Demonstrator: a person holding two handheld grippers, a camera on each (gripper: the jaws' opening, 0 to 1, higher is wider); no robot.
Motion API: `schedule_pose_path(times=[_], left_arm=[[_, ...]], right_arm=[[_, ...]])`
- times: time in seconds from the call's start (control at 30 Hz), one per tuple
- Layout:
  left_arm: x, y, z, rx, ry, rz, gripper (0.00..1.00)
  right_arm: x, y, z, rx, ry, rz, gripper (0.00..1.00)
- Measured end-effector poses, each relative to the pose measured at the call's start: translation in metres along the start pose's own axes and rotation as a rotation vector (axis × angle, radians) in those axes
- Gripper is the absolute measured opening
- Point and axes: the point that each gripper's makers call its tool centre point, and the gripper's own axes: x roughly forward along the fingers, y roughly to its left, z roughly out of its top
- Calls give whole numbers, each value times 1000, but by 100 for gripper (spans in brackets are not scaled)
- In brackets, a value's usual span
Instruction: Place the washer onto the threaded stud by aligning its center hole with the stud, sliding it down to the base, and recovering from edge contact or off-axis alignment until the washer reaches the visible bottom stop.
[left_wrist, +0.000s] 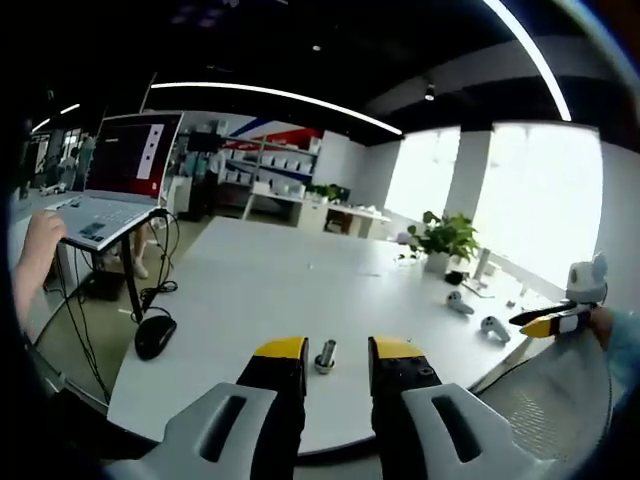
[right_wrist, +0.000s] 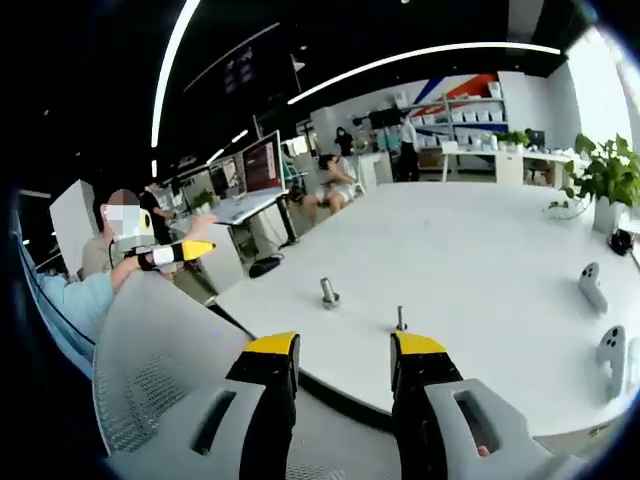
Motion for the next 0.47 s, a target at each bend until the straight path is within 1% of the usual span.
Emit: schedule_pose_path(times=[0.07,0.1,0.13,0.2,0.3,0.37,0.47], left_arm=[[0,-1,-1,6,7,-4,22],[0,-2,-1,8,8,-3,21],[0,-2,0,6,1,0,22],[0,-2,1,0,-9,1,22],[-1,-1,4,-7,-31,-1,21],[-1,0,7,-14,-46,-1,21],[-1,1,8,-18,-51,1,21]], right_arm=[[3,-5,-4,22,1,-10,38],[4,-8,-7,34,14,-17,39],[4,-7,-8,84,11,1,39],[4,-7,-4,78,-12,9,39],[4,-6,-8,96,9,7,41],[4,-6,-7,105,-1,5,42],[3,-6,-5,109,-18,0,43]])
